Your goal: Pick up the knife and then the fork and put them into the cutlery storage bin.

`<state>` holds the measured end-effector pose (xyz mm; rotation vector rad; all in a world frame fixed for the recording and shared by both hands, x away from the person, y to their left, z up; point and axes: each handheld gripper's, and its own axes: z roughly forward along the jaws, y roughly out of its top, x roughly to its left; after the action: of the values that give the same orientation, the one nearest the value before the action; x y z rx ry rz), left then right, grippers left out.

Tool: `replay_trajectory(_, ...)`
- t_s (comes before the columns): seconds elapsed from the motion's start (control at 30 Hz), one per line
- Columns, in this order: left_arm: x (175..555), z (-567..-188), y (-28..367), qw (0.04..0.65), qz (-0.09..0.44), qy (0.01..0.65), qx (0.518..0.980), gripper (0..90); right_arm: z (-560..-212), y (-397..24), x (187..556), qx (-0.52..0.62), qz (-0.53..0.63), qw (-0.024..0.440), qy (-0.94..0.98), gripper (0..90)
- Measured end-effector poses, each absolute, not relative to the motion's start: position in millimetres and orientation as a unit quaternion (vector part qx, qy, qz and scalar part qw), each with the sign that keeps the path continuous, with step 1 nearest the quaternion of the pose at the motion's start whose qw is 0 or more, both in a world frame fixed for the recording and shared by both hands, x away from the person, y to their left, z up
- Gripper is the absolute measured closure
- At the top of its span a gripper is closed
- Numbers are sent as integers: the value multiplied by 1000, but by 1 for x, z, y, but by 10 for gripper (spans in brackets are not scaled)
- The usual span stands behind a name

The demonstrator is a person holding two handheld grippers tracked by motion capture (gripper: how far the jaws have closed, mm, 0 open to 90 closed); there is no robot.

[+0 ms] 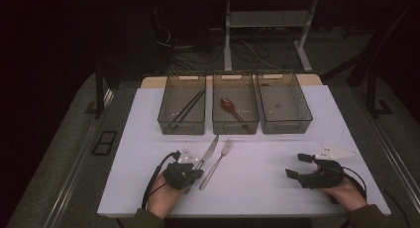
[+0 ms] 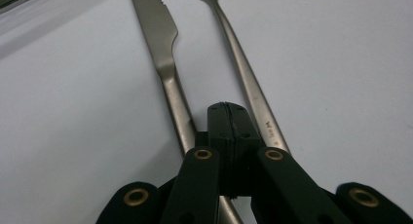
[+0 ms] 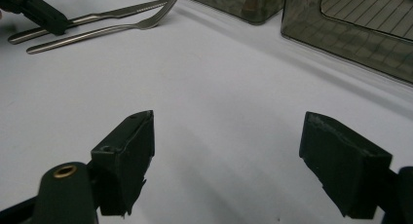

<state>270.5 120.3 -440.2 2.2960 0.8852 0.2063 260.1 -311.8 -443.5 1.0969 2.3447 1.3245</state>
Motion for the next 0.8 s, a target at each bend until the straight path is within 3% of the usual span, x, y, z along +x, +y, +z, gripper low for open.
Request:
replay_trajectory(0.4, 280, -439, 146, 317, 104, 367, 868, 889, -443, -312, 260, 373, 453, 116, 801, 197)
replay_trajectory(0.67, 288, -435, 156, 345, 78, 348, 868, 887, -443, -311, 260, 372, 454, 115, 801, 197)
replay_trajectory(0.8, 300, -426, 159, 352, 62, 334, 872, 799, -443, -311, 260, 374, 454, 112, 801, 197)
